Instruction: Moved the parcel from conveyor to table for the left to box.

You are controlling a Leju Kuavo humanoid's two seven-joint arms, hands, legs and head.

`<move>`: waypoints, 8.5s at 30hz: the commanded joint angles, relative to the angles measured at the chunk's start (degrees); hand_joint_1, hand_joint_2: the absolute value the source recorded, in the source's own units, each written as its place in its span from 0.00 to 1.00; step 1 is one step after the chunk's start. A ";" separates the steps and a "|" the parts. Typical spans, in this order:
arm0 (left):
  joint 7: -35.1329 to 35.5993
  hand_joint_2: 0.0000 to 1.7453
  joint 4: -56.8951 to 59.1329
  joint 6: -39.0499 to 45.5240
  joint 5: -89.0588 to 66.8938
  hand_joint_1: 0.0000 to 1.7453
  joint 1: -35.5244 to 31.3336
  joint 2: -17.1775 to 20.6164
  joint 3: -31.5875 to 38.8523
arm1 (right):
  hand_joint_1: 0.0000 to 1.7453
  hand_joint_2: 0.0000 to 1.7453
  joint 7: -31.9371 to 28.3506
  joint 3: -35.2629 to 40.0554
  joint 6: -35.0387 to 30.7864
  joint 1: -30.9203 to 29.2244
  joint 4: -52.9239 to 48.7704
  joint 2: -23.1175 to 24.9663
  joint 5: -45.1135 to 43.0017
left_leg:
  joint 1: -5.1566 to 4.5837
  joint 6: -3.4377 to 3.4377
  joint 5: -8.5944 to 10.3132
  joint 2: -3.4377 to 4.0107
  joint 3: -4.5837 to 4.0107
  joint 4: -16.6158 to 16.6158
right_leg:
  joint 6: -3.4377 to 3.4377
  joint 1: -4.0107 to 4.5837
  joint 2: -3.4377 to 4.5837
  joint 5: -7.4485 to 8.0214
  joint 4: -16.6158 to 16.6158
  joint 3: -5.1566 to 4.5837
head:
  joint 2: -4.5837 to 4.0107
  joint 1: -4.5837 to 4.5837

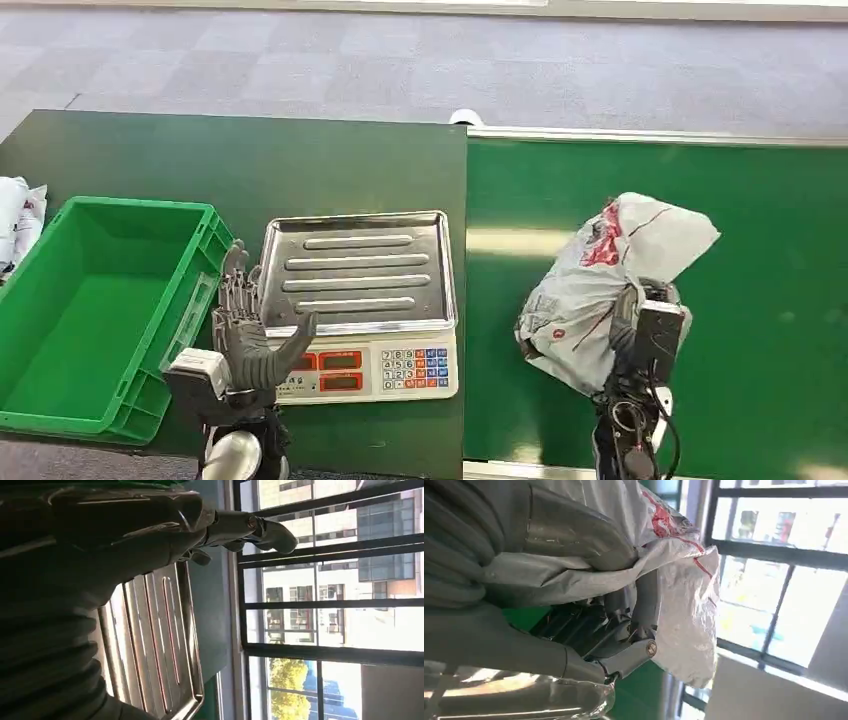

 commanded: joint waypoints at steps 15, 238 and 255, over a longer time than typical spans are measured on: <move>-3.12 1.00 4.28 0.39 1.87 0.00 -6.07 1.99 1.40 | 1.00 1.00 8.50 19.89 15.98 -12.68 7.92 0.12 13.27 | 0.02 0.08 0.04 0.23 0.14 -0.06 | -0.13 0.05 0.20 0.10 -0.07 0.07 | 0.00 0.00; 15.42 1.00 34.07 1.60 -31.04 1.00 -30.09 24.48 37.06 | 0.00 1.00 -4.33 24.17 -6.94 0.40 -6.89 3.80 6.54 | 0.11 0.03 0.23 0.06 0.02 -0.14 | -0.28 0.17 -0.07 0.11 -0.03 0.02 | 0.00 0.00; 14.50 1.00 10.61 6.18 -30.19 0.00 -15.94 18.38 41.42 | 0.00 1.00 -2.96 24.21 -4.35 0.23 -5.50 4.04 6.80 | 0.10 0.06 0.15 0.18 0.04 -0.14 | -0.22 0.15 0.03 0.10 -0.08 0.00 | 0.00 0.02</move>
